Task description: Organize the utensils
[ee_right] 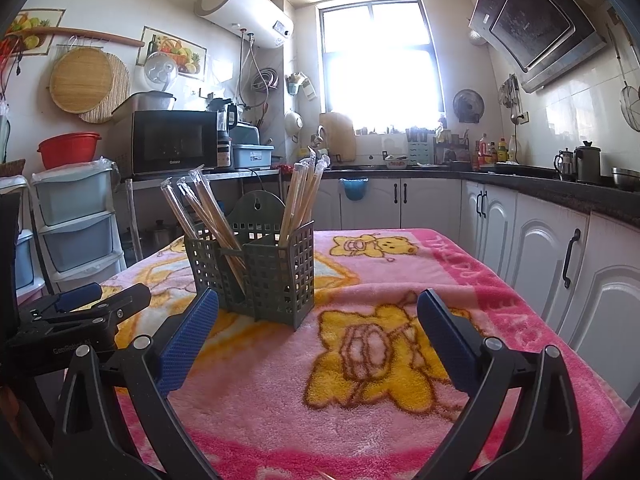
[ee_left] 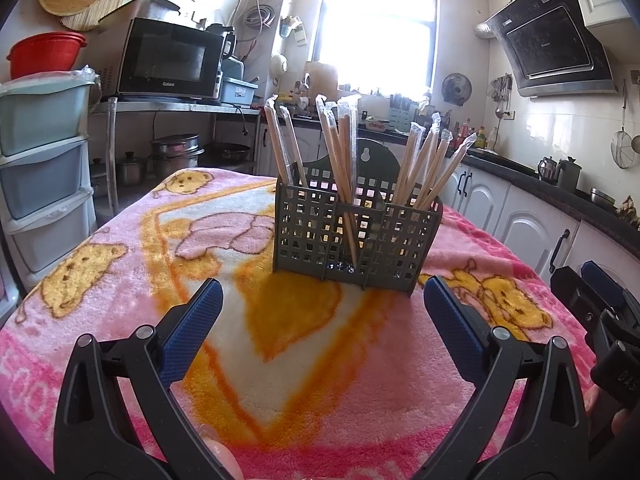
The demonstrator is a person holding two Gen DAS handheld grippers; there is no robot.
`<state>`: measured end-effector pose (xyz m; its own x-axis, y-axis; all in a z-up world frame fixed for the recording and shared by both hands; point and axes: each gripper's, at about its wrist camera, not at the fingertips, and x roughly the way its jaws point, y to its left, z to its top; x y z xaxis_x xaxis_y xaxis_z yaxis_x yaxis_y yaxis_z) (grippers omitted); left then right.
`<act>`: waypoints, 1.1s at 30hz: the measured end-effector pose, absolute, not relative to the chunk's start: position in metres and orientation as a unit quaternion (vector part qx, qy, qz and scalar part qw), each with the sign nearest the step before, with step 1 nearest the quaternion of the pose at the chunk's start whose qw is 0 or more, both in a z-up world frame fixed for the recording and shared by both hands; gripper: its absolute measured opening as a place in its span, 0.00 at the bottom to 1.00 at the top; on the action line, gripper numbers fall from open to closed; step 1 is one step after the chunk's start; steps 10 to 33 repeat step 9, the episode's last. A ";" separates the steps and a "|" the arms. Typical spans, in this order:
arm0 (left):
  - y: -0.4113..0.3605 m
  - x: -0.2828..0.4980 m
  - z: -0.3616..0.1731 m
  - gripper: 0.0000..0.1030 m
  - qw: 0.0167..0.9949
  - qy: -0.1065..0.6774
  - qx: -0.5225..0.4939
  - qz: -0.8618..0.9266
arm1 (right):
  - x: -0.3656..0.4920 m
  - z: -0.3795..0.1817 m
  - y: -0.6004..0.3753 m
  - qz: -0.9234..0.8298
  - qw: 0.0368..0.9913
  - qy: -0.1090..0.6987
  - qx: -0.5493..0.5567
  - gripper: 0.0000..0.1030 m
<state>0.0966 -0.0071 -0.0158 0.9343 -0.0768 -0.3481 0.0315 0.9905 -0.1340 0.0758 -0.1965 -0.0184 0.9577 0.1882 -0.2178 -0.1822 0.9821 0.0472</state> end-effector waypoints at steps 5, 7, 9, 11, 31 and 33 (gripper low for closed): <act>0.000 0.102 -0.015 0.90 0.976 0.202 -0.076 -0.025 | 0.078 -0.017 -0.200 0.089 0.989 0.117 0.020 0.94; 0.012 0.109 -0.014 0.90 0.971 0.224 -0.079 -0.014 | 0.083 -0.016 -0.204 0.080 0.988 0.131 0.020 0.94; 0.029 0.119 -0.013 0.90 0.965 0.251 -0.071 0.012 | 0.094 -0.015 -0.213 0.062 0.986 0.155 0.009 0.94; 0.029 0.119 -0.013 0.90 0.965 0.251 -0.071 0.012 | 0.094 -0.015 -0.213 0.062 0.986 0.155 0.009 0.94; 0.029 0.119 -0.013 0.90 0.965 0.251 -0.071 0.012 | 0.094 -0.015 -0.213 0.062 0.986 0.155 0.009 0.94; 0.029 0.119 -0.013 0.90 0.965 0.251 -0.071 0.012 | 0.094 -0.015 -0.213 0.062 0.986 0.155 0.009 0.94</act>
